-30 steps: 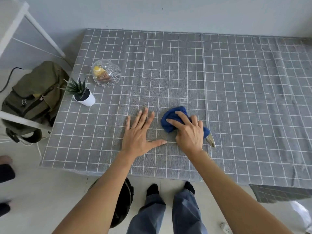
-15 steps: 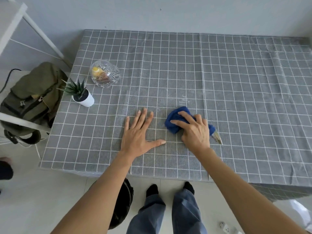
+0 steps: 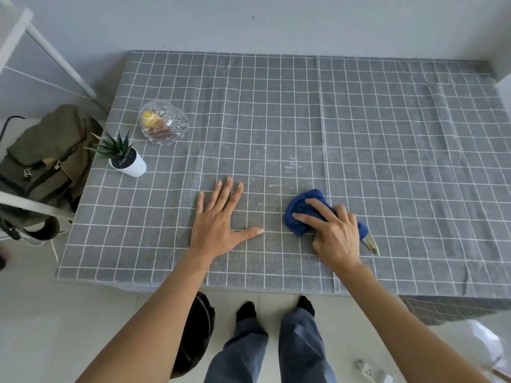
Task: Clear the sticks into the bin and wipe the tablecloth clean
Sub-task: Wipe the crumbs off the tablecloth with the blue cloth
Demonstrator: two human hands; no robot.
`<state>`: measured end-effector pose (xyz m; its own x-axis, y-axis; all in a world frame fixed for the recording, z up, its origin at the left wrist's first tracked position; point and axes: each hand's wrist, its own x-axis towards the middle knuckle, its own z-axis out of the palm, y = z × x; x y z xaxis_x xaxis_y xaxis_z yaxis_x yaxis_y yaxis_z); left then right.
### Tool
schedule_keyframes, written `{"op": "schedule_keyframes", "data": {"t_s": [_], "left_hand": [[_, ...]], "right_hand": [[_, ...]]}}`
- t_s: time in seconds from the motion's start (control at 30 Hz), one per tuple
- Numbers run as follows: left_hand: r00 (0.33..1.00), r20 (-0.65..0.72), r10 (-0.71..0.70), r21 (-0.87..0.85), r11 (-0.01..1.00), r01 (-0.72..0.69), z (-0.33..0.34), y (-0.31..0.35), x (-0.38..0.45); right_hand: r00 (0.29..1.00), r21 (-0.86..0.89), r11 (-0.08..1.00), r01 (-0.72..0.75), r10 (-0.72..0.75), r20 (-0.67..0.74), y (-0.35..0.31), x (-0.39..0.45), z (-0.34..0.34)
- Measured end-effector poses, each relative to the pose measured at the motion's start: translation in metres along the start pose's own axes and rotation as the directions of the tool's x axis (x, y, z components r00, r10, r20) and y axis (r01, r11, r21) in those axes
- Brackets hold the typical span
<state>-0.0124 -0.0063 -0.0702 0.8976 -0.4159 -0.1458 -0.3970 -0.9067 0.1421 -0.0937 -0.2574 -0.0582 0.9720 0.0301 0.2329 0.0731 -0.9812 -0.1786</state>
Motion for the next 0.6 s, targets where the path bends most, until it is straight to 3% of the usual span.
{"op": "schedule_keyframes", "data": {"t_s": [0.13,0.3,0.47,0.6], "left_hand": [[1.0,-0.005,-0.001,-0.003,1.0,0.001,-0.001,0.0,-0.001],[1.0,-0.008,0.004,-0.029,1.0,-0.004,0.001,0.001,-0.002],[0.999,0.046,-0.014,-0.058,0.998,0.016,-0.004,0.003,0.001],[0.999,0.05,-0.015,-0.105,0.994,0.02,-0.004,0.029,0.001]], "right_hand": [[0.983,0.007,0.983,-0.182,0.182,-0.026,0.002,0.005,-0.001],[0.999,-0.026,0.999,-0.032,0.031,-0.011,0.002,-0.007,-0.001],[0.978,-0.064,0.976,-0.21,0.208,-0.035,0.01,0.008,-0.005],[0.995,-0.053,0.995,-0.087,0.09,0.038,0.0,0.01,-0.004]]}}
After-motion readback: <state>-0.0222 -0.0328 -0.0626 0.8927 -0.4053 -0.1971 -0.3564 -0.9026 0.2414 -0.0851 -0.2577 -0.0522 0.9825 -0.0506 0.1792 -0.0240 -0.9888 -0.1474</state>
